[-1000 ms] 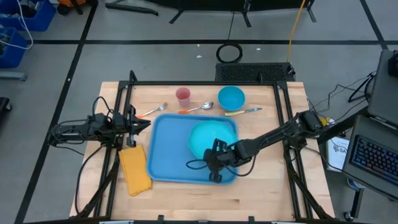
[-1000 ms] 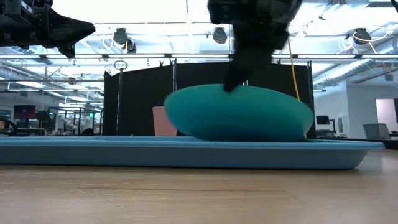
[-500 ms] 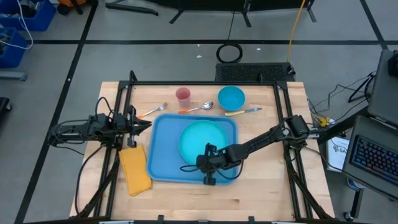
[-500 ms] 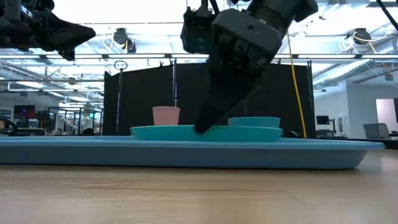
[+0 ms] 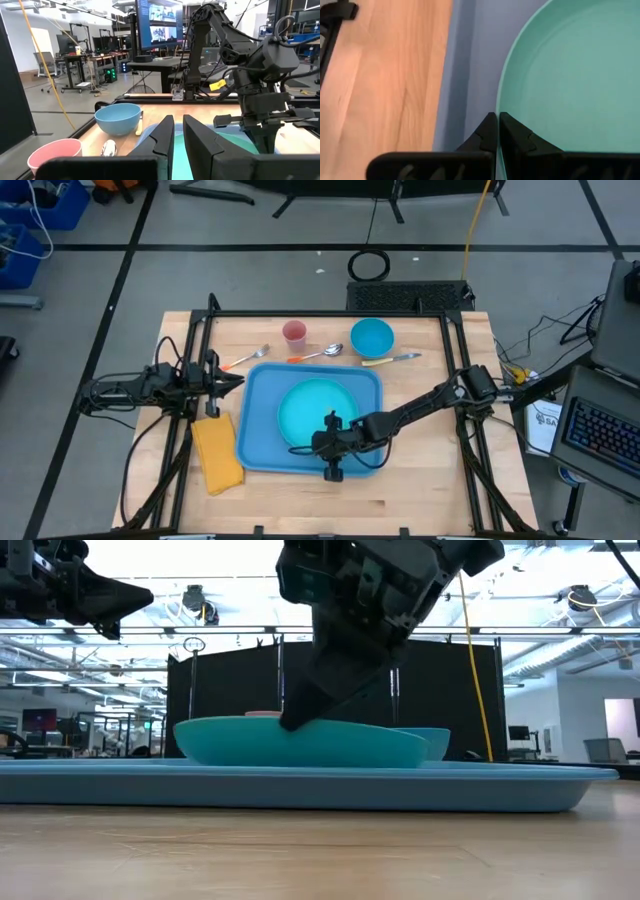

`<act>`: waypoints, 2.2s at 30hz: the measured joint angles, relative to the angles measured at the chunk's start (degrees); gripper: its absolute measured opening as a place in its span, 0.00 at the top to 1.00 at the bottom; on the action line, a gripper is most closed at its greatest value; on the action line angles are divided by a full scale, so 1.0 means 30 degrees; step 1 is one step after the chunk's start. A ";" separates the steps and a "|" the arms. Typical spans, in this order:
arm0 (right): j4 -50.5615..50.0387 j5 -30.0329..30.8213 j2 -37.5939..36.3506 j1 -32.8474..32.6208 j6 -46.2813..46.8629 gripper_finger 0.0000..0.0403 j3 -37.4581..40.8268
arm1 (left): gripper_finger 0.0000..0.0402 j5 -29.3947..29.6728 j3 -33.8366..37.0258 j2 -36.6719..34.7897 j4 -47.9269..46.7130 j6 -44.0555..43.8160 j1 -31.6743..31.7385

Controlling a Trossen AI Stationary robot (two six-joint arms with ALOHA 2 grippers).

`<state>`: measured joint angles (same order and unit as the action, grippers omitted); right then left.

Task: Set up tray
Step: Put the plate on the serving tray, then put the bowl on top of the plate

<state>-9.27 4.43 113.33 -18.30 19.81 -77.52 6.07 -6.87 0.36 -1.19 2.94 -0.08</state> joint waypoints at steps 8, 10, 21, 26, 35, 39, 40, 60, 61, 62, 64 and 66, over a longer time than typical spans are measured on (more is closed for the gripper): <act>0.0788 -0.0068 0.0012 0.0078 -0.0088 1.00 0.0007 | 0.88 0.0000 0.0000 0.0002 0.0007 -0.0005 0.0000; 0.1342 -0.0125 0.0012 0.0078 -0.0377 1.00 0.0007 | 0.88 0.0000 0.0000 0.0000 0.0007 0.0000 0.0000; 0.1745 -0.0559 0.0005 0.0071 0.0155 0.98 0.0007 | 0.88 0.0000 0.0000 0.0000 -0.0094 -0.0045 0.0000; 0.1731 -0.0578 0.0005 0.0071 0.0168 0.98 0.0007 | 0.88 0.0000 0.0000 0.0000 -0.0109 -0.0073 0.0000; 0.1738 -0.0574 0.0005 0.0071 0.0175 0.96 0.0007 | 0.88 0.0000 0.0000 0.0000 -0.0117 -0.0073 0.0000; 0.1738 -0.0571 0.0005 0.0071 0.0176 0.94 0.0007 | 0.88 0.0000 -0.0003 0.0000 -0.0128 -0.0073 0.0000; 0.1742 -0.0571 0.0005 0.0067 0.0202 0.93 0.0007 | 0.88 0.0000 0.0000 0.0000 -0.0131 -0.0073 0.0000; -0.3661 0.3103 -0.3682 0.0725 0.0434 0.88 0.0022 | 0.88 -0.0007 -0.0007 0.0001 -0.0226 -0.0073 -0.0007; -0.4294 0.3265 -0.3990 0.0909 0.0285 0.88 0.0022 | 0.88 -0.0014 -0.0007 0.0000 -0.0226 -0.0073 -0.0007; -0.4983 0.3619 -0.4282 0.1066 0.0207 0.88 0.0022 | 0.88 -0.0015 -0.0007 0.0007 -0.0226 -0.0073 -0.0007; -0.6134 0.4225 -0.4723 0.1510 0.0153 0.85 0.0022 | 0.88 -0.0012 -0.0007 0.0002 -0.0226 -0.0071 -0.0007; -0.7144 0.4497 -0.5089 0.2056 -0.0142 0.82 0.0022 | 0.88 -0.0012 -0.0007 0.0000 -0.0230 -0.0070 -0.0007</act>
<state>-30.70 17.93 98.06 -12.13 19.39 -77.45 6.03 -6.90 0.36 -1.88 2.73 -0.10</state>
